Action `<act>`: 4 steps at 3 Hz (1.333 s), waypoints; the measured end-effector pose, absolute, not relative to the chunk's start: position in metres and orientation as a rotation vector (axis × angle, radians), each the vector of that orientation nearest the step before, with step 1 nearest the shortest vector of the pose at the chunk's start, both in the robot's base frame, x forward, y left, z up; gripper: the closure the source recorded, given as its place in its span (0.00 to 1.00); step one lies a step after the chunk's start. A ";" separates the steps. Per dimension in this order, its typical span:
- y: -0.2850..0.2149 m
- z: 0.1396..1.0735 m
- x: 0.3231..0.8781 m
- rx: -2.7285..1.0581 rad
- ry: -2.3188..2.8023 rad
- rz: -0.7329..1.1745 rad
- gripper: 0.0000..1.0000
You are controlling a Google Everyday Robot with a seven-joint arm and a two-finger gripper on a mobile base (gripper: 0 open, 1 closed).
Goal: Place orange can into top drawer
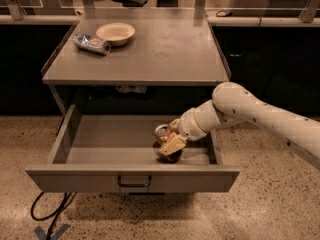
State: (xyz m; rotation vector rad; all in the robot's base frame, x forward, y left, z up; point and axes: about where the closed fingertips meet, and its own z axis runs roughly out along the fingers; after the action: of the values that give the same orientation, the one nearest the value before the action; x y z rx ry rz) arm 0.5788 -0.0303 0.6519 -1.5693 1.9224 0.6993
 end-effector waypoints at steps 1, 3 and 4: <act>-0.032 0.638 0.601 -1.515 1.902 0.552 1.00; -0.032 0.641 0.604 -1.509 1.899 0.542 0.58; -0.032 0.641 0.604 -1.509 1.899 0.542 0.34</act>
Offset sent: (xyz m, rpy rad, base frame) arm 0.0171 -0.0016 -0.0122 -0.0219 -0.0857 -0.0528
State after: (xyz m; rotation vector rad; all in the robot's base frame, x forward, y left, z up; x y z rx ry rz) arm 0.6037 -0.0319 0.6414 -1.5094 1.8986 0.5421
